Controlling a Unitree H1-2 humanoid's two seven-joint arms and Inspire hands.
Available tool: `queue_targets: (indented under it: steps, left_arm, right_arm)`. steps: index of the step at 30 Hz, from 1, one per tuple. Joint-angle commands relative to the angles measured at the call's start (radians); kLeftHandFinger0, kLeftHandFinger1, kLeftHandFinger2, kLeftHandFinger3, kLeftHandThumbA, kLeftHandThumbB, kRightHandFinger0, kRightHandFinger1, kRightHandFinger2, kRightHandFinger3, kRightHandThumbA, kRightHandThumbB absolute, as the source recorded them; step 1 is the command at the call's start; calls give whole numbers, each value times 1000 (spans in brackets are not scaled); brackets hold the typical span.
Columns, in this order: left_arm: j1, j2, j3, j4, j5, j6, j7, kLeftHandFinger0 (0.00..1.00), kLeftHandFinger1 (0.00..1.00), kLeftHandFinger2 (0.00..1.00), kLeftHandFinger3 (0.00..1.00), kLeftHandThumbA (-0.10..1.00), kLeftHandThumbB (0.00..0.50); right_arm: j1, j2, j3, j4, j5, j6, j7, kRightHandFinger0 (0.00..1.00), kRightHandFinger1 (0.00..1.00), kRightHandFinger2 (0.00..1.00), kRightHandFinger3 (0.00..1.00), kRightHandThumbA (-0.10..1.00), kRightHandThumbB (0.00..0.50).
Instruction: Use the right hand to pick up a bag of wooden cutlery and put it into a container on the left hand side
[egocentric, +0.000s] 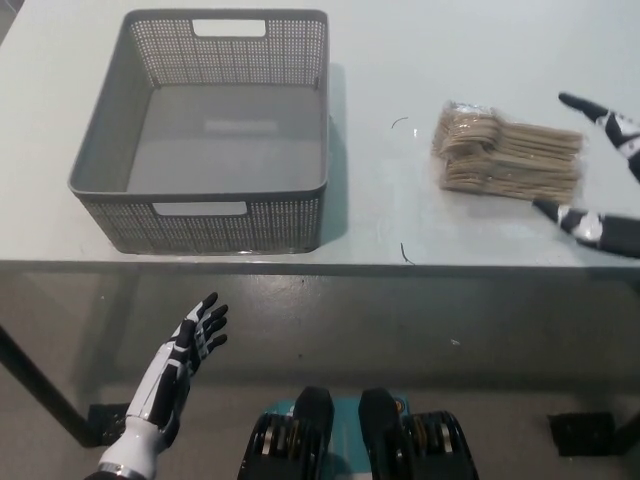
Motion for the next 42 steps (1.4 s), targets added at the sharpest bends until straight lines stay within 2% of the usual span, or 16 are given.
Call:
queue_targets:
  steps: [1, 17, 19, 20, 21, 22, 23, 24, 25, 30, 33, 34, 35, 36, 37, 42]
  left_arm:
    - [-11, 17, 4, -2, -13, -48, -21, 1000, 1000, 1000, 1000, 1000, 0]
    - [4, 17, 4, 7, 0, -54, -18, 1000, 1000, 1000, 1000, 1000, 0]
    - [5, 17, 3, 6, -2, -54, -19, 1000, 1000, 1000, 1000, 1000, 0]
    - [6, 18, 3, 5, 1, -52, -19, 1000, 1000, 1000, 1000, 1000, 0]
    - [6, 19, 3, 4, 1, -52, -19, 1000, 1000, 1000, 1000, 1000, 0]
    - [5, 19, 3, 4, 1, -53, -19, 1000, 1000, 1000, 1000, 1000, 0]
    - [4, 20, 3, 5, 3, -51, -18, 1000, 1000, 1000, 1000, 1000, 5]
    - [4, 20, 3, 3, 3, -49, -18, 1000, 1000, 1000, 1000, 1000, 7]
    - [6, 20, 4, 1, 3, -47, -18, 1000, 1000, 1000, 1000, 1000, 9]
    - [20, 19, 8, 0, -13, -51, -23, 1000, 1000, 1000, 1000, 1000, 3]
    - [19, 23, 7, 8, -10, -60, -27, 1000, 1000, 1000, 1000, 1000, 0]
    - [18, 23, 5, 10, -1, -64, -23, 1000, 1000, 1000, 1000, 1000, 0]
    - [16, 23, 5, 11, 1, -64, -22, 1000, 1000, 1000, 1000, 1000, 0]
    - [16, 23, 5, 13, 0, -64, -22, 1000, 1000, 1000, 1000, 1000, 0]
    - [16, 23, 6, 12, 1, -62, -20, 1000, 1000, 1000, 1000, 1000, 0]
    - [27, 18, 7, 11, -7, -58, -21, 1000, 1000, 1000, 1000, 1000, 1]
  right_arm:
    - [-158, -76, 54, 41, -140, 122, 84, 1000, 1000, 1000, 1000, 625, 500]
    - [-550, -69, 270, 542, -224, 96, 209, 1000, 1000, 1000, 1000, 666, 500]
    - [-579, -54, 271, 615, -190, 61, 218, 1000, 1000, 1000, 1000, 714, 500]
    - [-591, -50, 264, 645, -156, 28, 232, 1000, 1000, 1000, 1000, 830, 500]
    - [-591, -47, 256, 655, -140, 15, 233, 1000, 1000, 1000, 1000, 956, 439]
    - [-591, -43, 245, 665, -122, 1, 234, 1000, 1000, 1000, 1000, 1000, 441]
    - [-584, -28, 209, 682, -81, -22, 215, 1000, 1000, 1000, 1000, 1000, 311]
    - [-577, -15, 179, 691, -47, -51, 198, 1000, 1000, 1000, 1000, 949, 174]
    - [-568, -3, 153, 693, -23, -73, 181, 1000, 1000, 1000, 1000, 691, 103]
    - [-515, 56, 61, 665, 8, -156, 98, 1000, 1000, 1000, 1000, 261, 64]
    - [-513, 47, 46, 613, -10, -134, 112, 1000, 1000, 1000, 1000, 264, 123]
    - [-521, 33, 55, 598, -24, -110, 134, 1000, 1000, 1000, 1000, 372, 205]
    - [-537, 9, 82, 592, -50, -102, 168, 1000, 1000, 1000, 1000, 579, 329]
    - [-544, 2, 93, 593, -59, -103, 179, 1000, 1000, 1000, 1000, 659, 369]
    - [-562, -17, 120, 586, -76, -86, 219, 1000, 1000, 1000, 1000, 786, 492]
    - [-603, -38, 190, 606, -110, -81, 265, 1000, 1000, 1000, 1000, 800, 500]
